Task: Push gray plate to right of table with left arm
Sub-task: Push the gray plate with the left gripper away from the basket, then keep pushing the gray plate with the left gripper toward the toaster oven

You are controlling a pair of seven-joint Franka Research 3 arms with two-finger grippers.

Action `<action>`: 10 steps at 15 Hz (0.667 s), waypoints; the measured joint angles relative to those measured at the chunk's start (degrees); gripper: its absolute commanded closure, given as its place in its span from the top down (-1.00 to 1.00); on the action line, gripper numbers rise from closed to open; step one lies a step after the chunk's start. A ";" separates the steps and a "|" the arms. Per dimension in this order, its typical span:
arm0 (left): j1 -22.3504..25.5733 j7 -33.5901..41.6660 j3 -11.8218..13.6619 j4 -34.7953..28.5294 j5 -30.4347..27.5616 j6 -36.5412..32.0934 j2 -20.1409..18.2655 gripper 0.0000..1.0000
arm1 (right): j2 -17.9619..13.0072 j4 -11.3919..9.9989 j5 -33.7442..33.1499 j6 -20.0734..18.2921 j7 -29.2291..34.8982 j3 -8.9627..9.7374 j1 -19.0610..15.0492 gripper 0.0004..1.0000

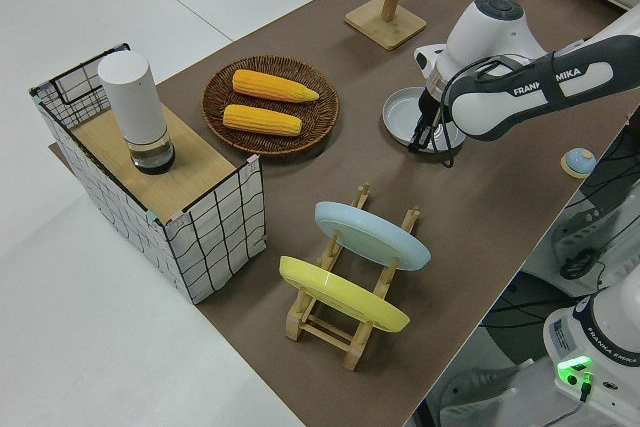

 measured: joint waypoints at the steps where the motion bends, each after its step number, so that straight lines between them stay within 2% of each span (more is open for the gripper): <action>1: -2.53 -4.14 -0.13 0.92 0.04 0.01 0.81 -1.00 | 0.00 0.00 0.00 0.00 0.00 0.00 0.00 0.97; 10: -16.53 -26.32 -0.82 9.09 0.11 0.04 7.66 -1.00 | 0.00 0.00 0.00 0.00 0.00 0.00 0.00 0.97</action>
